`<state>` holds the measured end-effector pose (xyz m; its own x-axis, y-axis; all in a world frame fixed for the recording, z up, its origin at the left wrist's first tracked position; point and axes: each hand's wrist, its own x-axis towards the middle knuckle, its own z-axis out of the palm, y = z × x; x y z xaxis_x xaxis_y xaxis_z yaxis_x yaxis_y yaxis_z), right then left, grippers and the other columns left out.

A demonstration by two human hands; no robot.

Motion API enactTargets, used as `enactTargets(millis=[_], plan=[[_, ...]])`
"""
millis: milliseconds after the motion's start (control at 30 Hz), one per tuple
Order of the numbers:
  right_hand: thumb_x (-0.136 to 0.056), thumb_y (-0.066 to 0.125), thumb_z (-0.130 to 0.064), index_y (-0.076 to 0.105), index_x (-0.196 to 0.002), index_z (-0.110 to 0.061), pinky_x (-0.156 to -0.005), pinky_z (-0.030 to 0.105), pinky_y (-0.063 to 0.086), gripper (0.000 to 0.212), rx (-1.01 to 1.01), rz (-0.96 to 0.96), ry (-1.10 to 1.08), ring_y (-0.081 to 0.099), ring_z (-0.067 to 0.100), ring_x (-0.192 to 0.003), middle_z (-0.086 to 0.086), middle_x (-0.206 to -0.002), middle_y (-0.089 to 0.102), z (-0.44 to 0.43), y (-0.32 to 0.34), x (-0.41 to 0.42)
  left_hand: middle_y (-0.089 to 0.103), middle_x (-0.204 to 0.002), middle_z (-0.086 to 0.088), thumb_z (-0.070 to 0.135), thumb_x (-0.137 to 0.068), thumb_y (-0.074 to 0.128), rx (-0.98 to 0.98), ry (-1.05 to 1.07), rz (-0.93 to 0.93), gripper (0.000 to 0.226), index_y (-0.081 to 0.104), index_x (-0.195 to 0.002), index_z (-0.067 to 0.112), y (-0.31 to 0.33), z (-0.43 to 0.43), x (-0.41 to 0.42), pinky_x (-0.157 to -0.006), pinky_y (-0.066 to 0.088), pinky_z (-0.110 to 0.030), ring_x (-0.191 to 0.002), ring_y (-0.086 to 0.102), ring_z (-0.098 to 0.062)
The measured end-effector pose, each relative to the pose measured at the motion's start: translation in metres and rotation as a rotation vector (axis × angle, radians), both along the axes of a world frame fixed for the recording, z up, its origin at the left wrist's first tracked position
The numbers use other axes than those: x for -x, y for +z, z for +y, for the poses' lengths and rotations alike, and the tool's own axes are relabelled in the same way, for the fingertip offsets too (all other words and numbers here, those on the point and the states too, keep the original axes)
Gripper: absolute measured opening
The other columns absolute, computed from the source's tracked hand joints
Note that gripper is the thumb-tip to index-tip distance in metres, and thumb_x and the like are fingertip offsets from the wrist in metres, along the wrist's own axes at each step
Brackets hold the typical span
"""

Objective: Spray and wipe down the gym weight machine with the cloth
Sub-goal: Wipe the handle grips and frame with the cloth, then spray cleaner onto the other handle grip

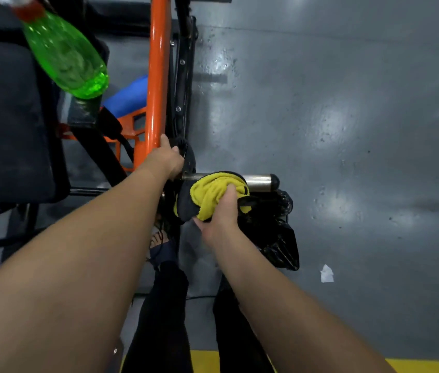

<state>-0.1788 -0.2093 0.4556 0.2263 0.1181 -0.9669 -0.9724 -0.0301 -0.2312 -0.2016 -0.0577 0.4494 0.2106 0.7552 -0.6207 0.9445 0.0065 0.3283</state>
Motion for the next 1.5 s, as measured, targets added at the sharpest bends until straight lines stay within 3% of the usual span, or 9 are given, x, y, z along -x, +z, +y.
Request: enactTargets(millis=[100, 233, 333, 567, 700, 900, 1067, 1233, 1500], plan=[[-0.099, 0.054, -0.051, 0.065, -0.107, -0.023, -0.073, 0.036, 0.053, 0.031, -0.078, -0.081, 0.095, 0.066, 0.018, -0.082, -0.002, -0.096, 0.071, 0.007, 0.039, -0.006, 0.046, -0.151, -0.026, 0.031, -0.111, 0.036, 0.125, 0.129, -0.043, 0.052, 0.043, -0.149, -0.003, 0.039, 0.007, 0.020, -0.117, 0.035, -0.044, -0.139, 0.045, -0.040], [-0.074, 0.065, -0.064, 0.070, -0.117, -0.017, -0.086, 0.037, 0.059, 0.063, -0.200, -0.247, 0.267, 0.075, 0.022, -0.096, 0.006, -0.113, 0.076, 0.033, 0.099, -0.001, 0.066, -0.127, -0.015, 0.048, -0.102, 0.054, 0.328, 0.208, -0.274, 0.044, 0.065, -0.127, 0.013, 0.111, 0.000, 0.060, -0.101, 0.048, -0.051, -0.105, 0.064, -0.031], [-0.085, 0.067, -0.048, 0.071, -0.106, -0.015, -0.081, 0.034, 0.058, 0.040, -0.294, -0.357, 0.397, 0.073, 0.020, -0.086, 0.005, -0.102, 0.074, 0.050, 0.143, 0.006, 0.069, -0.107, -0.010, 0.064, -0.098, 0.049, 0.446, 0.288, -0.446, 0.050, 0.070, -0.105, 0.019, 0.180, -0.012, 0.082, -0.092, 0.052, -0.046, -0.088, 0.063, -0.024], [-0.066, 0.067, -0.064, 0.074, -0.107, -0.013, -0.092, 0.038, 0.059, 0.066, -0.289, -0.642, 0.868, 0.075, 0.022, -0.092, 0.003, -0.097, 0.079, 0.058, 0.252, 0.044, 0.072, -0.124, -0.013, 0.095, -0.073, 0.032, 0.701, 0.391, -0.729, 0.097, 0.069, -0.129, 0.025, 0.301, -0.020, 0.139, -0.093, 0.052, -0.061, -0.116, 0.067, -0.039], [-0.068, 0.054, -0.064, 0.065, -0.125, -0.018, -0.103, 0.039, 0.052, 0.074, -0.358, -0.980, 1.302, 0.067, 0.025, -0.111, 0.005, -0.118, 0.073, 0.069, 0.309, 0.071, 0.075, -0.117, -0.011, 0.077, -0.076, 0.057, 0.501, 0.483, -0.837, 0.073, 0.075, -0.118, 0.020, 0.344, -0.021, 0.160, -0.083, 0.059, -0.040, -0.104, 0.074, -0.024], [-0.064, 0.053, -0.068, 0.057, -0.136, -0.026, -0.104, 0.042, 0.051, 0.084, -0.471, -1.031, 1.652, 0.066, 0.026, -0.114, 0.005, -0.124, 0.070, 0.099, 0.359, 0.084, 0.076, -0.103, -0.020, 0.038, -0.082, 0.082, 0.178, 0.743, -0.933, 0.040, 0.076, -0.108, 0.008, 0.370, -0.010, 0.185, -0.070, 0.062, -0.047, -0.089, 0.076, -0.034], [-0.088, 0.040, -0.052, 0.063, -0.094, -0.017, -0.097, 0.045, 0.046, 0.043, -0.459, -1.085, 1.476, 0.060, 0.031, -0.102, 0.005, -0.103, 0.064, 0.113, 0.362, 0.072, 0.077, -0.101, -0.015, 0.024, -0.080, 0.081, -0.025, 0.929, -1.024, 0.033, 0.072, -0.106, 0.007, 0.373, 0.006, 0.202, -0.070, 0.063, -0.043, -0.086, 0.076, -0.029], [-0.097, 0.052, -0.030, 0.038, -0.154, -0.020, -0.113, 0.044, 0.035, 0.060, -0.112, -1.431, 1.578, 0.036, 0.036, -0.137, 0.013, -0.149, 0.038, 0.140, 0.345, 0.050, 0.078, -0.092, -0.008, 0.034, -0.054, 0.080, -0.111, 0.967, -1.033, 0.043, 0.074, -0.091, 0.014, 0.365, 0.031, 0.214, -0.081, 0.062, -0.057, -0.087, 0.076, -0.029], [-0.095, 0.059, -0.039, 0.011, -0.163, -0.030, -0.117, 0.051, 0.029, 0.084, 0.118, -1.418, 1.475, 0.018, 0.042, -0.149, 0.015, -0.169, 0.003, 0.229, 0.321, 0.045, 0.077, -0.101, -0.011, 0.029, -0.071, 0.073, -0.047, 0.938, -1.090, 0.027, 0.074, -0.093, 0.014, 0.348, 0.124, 0.194, -0.084, 0.061, -0.049, -0.093, 0.073, -0.031]])
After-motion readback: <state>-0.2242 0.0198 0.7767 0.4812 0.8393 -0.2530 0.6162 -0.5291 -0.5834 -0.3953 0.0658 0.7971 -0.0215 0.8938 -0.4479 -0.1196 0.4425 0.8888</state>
